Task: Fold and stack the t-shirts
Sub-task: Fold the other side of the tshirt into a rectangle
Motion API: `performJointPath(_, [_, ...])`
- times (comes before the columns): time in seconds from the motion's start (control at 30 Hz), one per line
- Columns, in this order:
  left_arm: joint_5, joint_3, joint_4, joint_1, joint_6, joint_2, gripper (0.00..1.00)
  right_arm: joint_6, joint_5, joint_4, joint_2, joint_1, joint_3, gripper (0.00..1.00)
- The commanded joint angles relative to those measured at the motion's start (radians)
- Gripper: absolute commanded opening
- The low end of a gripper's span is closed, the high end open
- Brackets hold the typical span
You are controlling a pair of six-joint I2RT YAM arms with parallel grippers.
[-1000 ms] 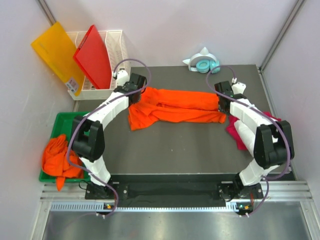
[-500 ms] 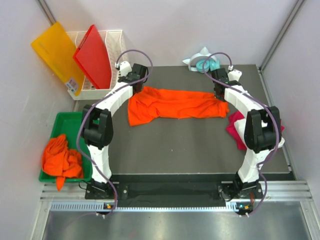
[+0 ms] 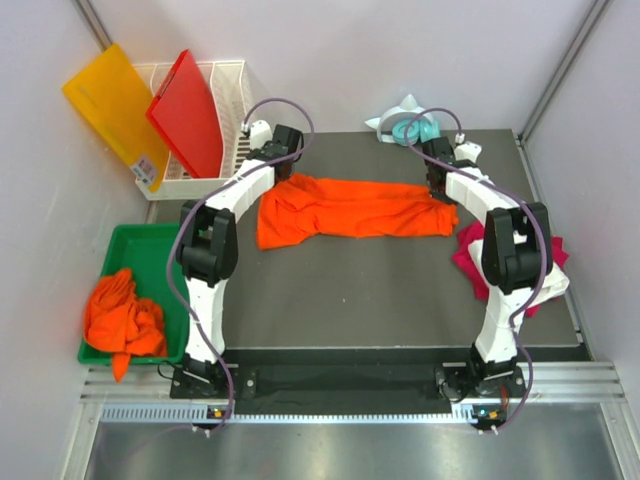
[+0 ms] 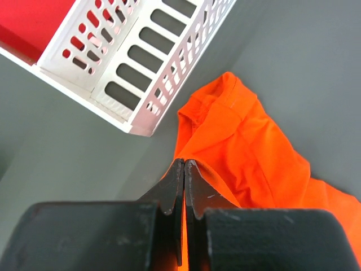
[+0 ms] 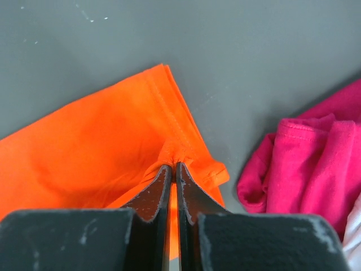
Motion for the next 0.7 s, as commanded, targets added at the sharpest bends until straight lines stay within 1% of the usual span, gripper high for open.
performJointPath(0.0, [-0.007,0.062,0.041,0.004,0.029,0.017,0.0,-0.009,0.007,0.008,0.02,-0.033,0.06,0.0])
performJointPath(0.43, [0.032,0.102,0.029,0.003,0.026,0.102,0.01,-0.036,-0.02,-0.009,0.139,-0.034,0.158,0.0])
performJointPath(0.47, [0.032,0.102,0.028,0.003,0.029,0.103,0.09,-0.038,-0.025,-0.004,0.139,-0.036,0.159,0.0])
performJointPath(0.5, [0.033,0.102,0.029,0.003,0.029,0.097,0.15,-0.041,-0.031,0.003,0.133,-0.036,0.157,0.0])
performJointPath(0.53, [0.035,0.093,0.034,0.003,0.029,0.093,0.25,-0.041,-0.046,0.017,0.124,-0.036,0.14,0.04])
performJointPath(0.57, [0.038,0.084,0.04,0.004,0.031,0.083,0.46,-0.041,-0.057,0.049,0.092,-0.034,0.129,0.12])
performJointPath(0.6, [0.044,0.071,0.072,0.003,0.031,0.051,0.57,-0.047,-0.069,0.071,0.069,-0.034,0.104,0.27])
performJointPath(0.63, [0.058,0.033,0.093,0.003,0.034,0.031,0.66,-0.049,-0.086,0.083,0.052,-0.034,0.099,0.37])
performJointPath(0.67, [0.062,0.015,0.113,0.001,0.043,0.01,0.8,-0.049,-0.085,0.08,0.017,-0.033,0.1,0.46])
